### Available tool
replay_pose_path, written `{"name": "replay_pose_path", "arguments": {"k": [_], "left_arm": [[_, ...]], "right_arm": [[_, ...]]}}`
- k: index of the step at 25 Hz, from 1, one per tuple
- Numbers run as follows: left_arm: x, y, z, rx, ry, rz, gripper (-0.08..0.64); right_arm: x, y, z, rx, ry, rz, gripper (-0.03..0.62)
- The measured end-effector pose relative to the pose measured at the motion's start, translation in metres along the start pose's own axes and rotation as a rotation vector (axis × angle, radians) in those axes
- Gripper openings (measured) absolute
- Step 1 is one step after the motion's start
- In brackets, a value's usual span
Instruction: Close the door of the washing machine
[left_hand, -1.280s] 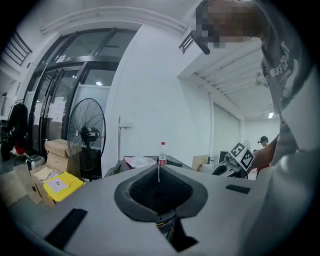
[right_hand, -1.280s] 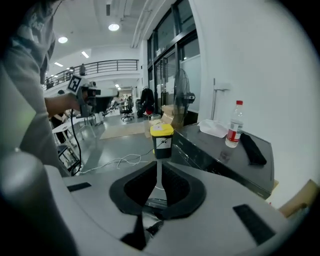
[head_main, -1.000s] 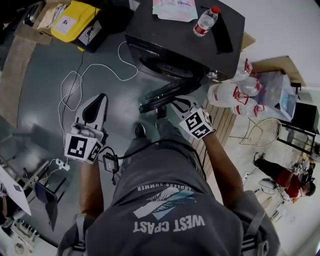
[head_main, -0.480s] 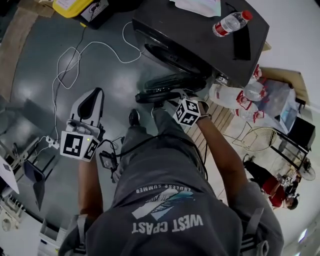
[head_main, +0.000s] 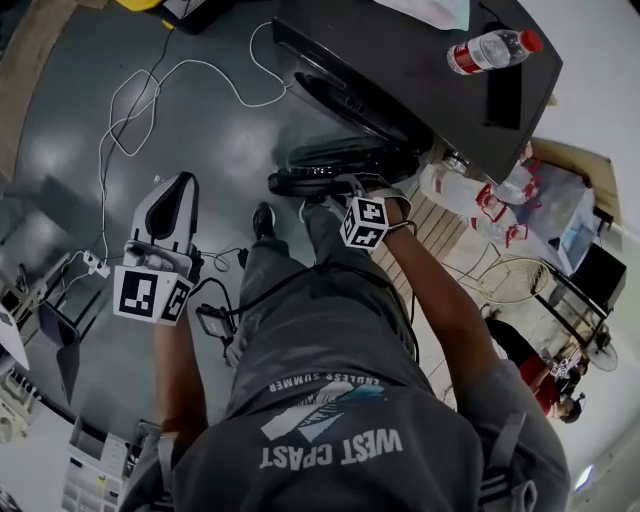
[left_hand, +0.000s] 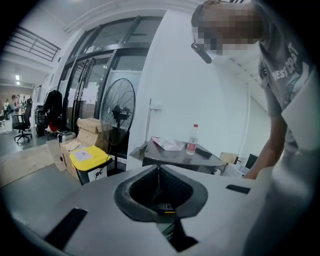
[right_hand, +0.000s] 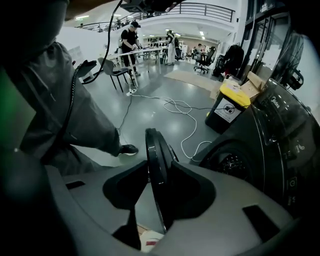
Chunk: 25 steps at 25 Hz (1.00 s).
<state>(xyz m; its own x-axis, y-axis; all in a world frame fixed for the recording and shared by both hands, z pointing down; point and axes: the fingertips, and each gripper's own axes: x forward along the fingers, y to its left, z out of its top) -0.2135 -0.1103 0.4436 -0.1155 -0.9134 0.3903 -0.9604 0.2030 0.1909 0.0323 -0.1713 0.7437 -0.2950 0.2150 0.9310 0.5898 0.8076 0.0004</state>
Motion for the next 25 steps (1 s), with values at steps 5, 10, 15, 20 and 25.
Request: {"name": "replay_pose_path", "arguments": {"k": [5,10,15,20,25], "left_arm": [[0.001,0.003,-0.013,-0.028,0.014,0.018,0.025],[0.004,0.005,-0.022,-0.046,0.018,0.029,0.025],[0.003,0.008,-0.028,-0.061,0.019,0.043,0.025],[0.002,0.010,-0.036,-0.077,0.025,0.055,0.025],[0.002,0.014,-0.041,-0.090,0.029,0.065,0.025]], "right_arm": [[0.002,-0.017,0.003,0.022,-0.002,-0.066,0.158],[0.007,-0.043,0.005,0.056,0.005,-0.147,0.156],[0.008,-0.072,0.007,0.089,0.019,-0.219,0.155],[0.011,-0.099,0.006,0.115,0.050,-0.317,0.156],[0.013,-0.123,0.002,0.134,0.080,-0.405,0.164]]}}
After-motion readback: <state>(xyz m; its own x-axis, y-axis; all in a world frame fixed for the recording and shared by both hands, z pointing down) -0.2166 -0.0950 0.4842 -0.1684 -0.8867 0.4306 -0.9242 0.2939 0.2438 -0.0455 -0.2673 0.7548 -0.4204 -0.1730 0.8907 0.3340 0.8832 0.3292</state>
